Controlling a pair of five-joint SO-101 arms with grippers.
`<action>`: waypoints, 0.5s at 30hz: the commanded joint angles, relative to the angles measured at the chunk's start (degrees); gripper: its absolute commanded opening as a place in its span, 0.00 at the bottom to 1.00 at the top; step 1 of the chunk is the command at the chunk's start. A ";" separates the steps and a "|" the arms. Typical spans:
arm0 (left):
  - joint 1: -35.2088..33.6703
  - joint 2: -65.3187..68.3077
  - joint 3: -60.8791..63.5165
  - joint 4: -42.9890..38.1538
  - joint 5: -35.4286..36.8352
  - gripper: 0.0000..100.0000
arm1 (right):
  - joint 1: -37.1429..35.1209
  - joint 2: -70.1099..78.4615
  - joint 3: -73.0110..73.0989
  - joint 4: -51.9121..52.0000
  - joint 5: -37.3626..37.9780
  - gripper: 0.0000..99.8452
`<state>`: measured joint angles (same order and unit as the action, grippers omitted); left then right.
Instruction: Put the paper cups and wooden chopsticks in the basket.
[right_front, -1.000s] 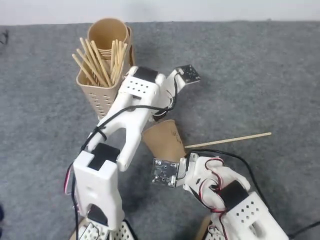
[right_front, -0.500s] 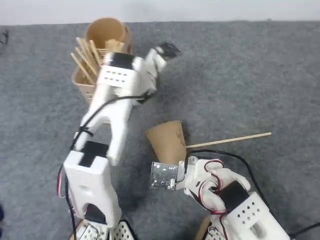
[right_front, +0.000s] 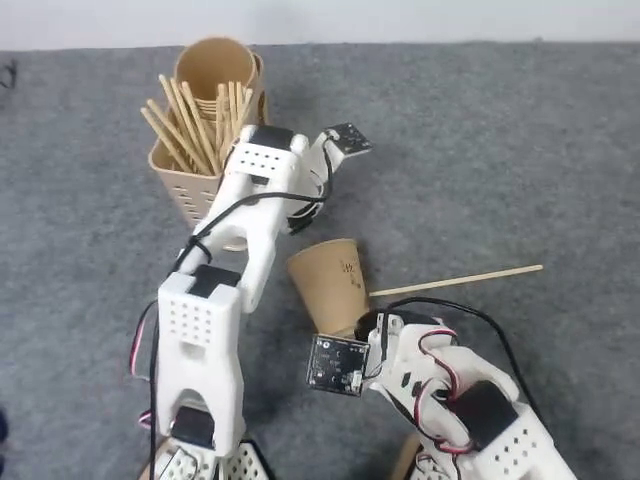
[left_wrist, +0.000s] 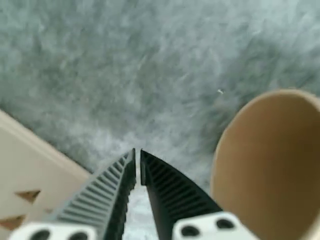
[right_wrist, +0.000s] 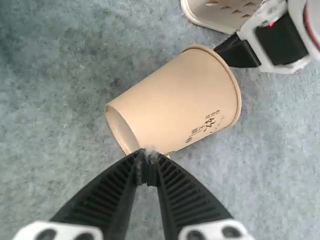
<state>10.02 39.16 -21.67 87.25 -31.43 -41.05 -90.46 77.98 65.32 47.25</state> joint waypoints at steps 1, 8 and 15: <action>0.62 -0.70 -2.24 -0.26 -0.44 0.01 | 2.51 -0.57 1.58 -5.49 -0.70 0.01; 4.48 -0.53 -1.80 1.58 -0.44 0.01 | 3.65 -0.48 6.59 -12.70 -0.62 0.01; 8.18 -1.05 -2.24 4.22 -0.44 0.01 | 3.47 -0.48 8.70 -14.20 -0.53 0.01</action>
<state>17.67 39.16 -21.67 89.98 -31.78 -38.15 -90.55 86.51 52.92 47.16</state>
